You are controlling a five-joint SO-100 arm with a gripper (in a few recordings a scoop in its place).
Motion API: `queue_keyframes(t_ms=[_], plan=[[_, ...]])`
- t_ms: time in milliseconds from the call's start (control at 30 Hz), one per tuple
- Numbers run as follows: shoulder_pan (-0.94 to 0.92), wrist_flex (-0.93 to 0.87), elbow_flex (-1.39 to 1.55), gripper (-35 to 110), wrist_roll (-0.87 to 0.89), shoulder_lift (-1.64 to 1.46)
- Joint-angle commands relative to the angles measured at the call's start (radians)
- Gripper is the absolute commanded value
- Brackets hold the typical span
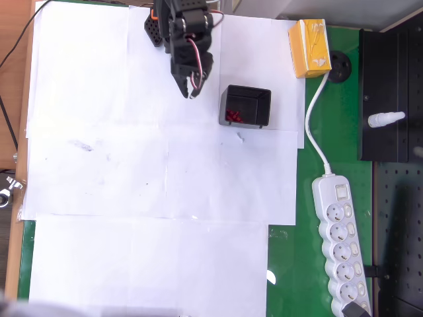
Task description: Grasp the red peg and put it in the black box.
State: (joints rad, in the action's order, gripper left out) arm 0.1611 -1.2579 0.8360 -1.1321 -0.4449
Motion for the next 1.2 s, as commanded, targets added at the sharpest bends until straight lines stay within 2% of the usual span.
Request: queue_keyframes(t_ms=[0,200,400,533,733,1000,1167], plan=[[-0.031,0.051,-0.135,0,-0.155,0.235],[-0.184,0.202,-0.353,0,-0.275,0.302],[-0.242,0.339,-0.712,0,-0.29,0.43],[-0.295,0.382,-0.888,0,-0.313,0.545],[-0.282,0.327,-0.896,0,-0.281,0.666],[-0.31,0.861,-0.896,0,-0.114,0.673],[-0.365,1.026,-0.896,0,-0.06,0.673]])
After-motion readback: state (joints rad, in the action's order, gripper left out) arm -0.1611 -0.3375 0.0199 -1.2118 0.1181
